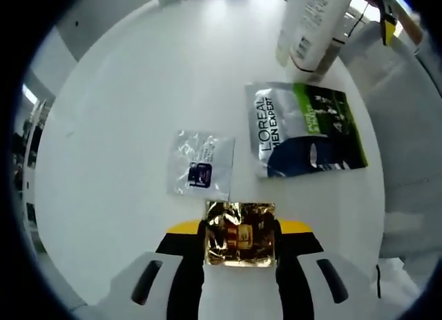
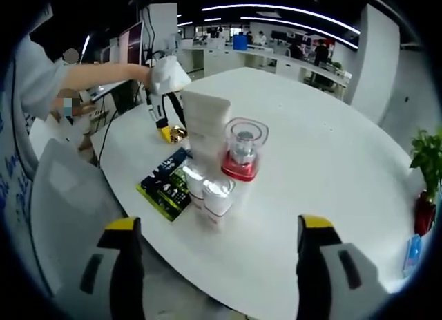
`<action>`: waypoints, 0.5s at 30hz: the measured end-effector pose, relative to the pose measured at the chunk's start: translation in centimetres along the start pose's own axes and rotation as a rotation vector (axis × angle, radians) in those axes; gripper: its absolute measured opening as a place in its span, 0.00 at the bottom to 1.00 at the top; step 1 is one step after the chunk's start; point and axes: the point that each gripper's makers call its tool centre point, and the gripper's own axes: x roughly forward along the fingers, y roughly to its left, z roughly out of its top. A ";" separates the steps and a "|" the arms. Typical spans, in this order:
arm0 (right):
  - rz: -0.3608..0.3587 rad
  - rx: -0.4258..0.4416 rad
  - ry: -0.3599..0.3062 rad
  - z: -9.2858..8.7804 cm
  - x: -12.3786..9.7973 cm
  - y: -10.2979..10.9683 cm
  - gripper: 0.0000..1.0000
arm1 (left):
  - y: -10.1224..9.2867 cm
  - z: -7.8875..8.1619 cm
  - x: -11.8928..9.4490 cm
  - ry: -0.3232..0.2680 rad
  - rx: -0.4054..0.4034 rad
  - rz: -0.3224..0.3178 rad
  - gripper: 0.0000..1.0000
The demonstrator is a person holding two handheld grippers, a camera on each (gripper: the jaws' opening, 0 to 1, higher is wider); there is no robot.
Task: Arrange the skincare products in the storage area until every visible bottle or jar stands upright without overlapping.
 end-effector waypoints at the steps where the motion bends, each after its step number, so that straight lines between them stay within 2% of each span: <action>1: 0.001 -0.001 -0.004 0.1 -0.1 0.0 0.94 | -0.2 0.1 0.0 -0.001 -0.001 0.001 0.36; 15: 0.000 0.007 -0.026 0.6 -0.3 0.0 0.99 | -1.8 0.2 0.0 -0.014 -0.020 0.010 0.37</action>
